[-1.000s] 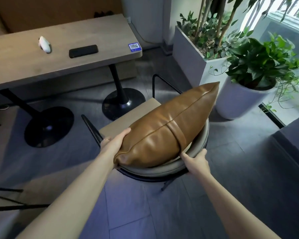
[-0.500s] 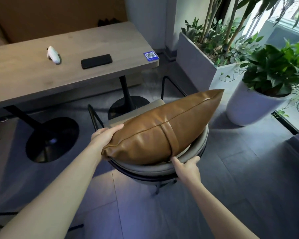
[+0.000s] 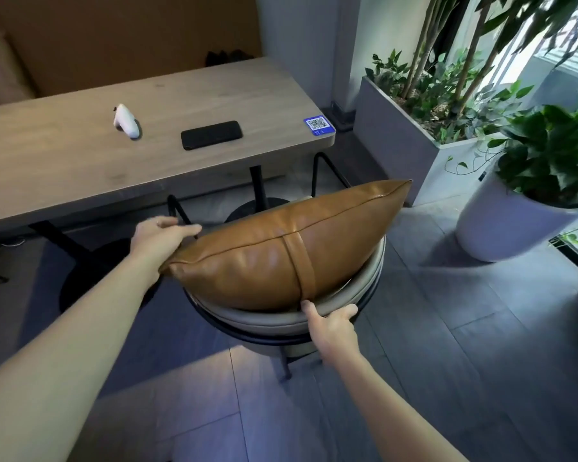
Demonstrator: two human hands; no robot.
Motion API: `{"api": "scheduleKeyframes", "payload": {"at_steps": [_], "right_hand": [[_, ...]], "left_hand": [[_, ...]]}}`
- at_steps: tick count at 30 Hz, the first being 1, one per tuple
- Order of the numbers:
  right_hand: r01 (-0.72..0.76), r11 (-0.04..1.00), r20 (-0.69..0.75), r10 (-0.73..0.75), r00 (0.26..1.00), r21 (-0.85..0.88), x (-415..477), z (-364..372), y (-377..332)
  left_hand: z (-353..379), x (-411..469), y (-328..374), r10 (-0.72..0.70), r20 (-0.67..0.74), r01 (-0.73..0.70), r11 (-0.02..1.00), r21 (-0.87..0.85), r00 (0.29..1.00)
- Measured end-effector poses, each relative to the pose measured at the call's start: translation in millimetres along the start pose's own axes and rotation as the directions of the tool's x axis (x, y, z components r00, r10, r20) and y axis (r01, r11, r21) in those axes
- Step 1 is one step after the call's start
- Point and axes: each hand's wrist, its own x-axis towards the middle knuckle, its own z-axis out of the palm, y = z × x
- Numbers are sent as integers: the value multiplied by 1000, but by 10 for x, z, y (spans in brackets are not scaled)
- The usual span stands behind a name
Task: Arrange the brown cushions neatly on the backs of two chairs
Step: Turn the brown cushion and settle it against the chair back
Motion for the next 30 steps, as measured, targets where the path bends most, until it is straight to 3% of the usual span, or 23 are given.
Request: {"api": "scheduleKeyframes", "payload": {"at_steps": [3,7,9,10,13,15,18,21,25,30], "right_hand": [[3,1000,15,-3,1000,-12,39,4,-33],[-51,997,228,65,971,-64,87,-215,-9],[-37,998,338,50,940,-45,162,-416,21],[-28,1000,321,23,947,11,231,-531,31],[-38,979,123,13,992,202,458,-893,-19],[-14,984,48,6,999,176,610,-1113,-88],[18,995,88,-26,996,98,789,-1338,-208],[52,991,126,-67,990,121,966,-1421,-328],[64,993,198,-83,977,99,1131,-1391,-421],[-15,977,323,-56,945,213,1462,-1373,-456]], "left_hand": [[74,-266,363,257,-41,-242,945,222,966],[636,-921,529,495,200,-529,722,445,845],[1032,-1238,466,538,317,-613,568,549,781],[1223,-1357,405,542,361,-636,499,588,759],[1674,-1574,154,511,412,-618,343,707,755],[1855,-1615,44,492,387,-561,275,781,780],[2024,-1580,99,542,319,-513,254,820,778],[2239,-1548,263,576,321,-523,224,822,752],[2495,-1512,384,571,288,-473,204,857,769],[2587,-1526,247,566,278,-428,149,891,776]]}}
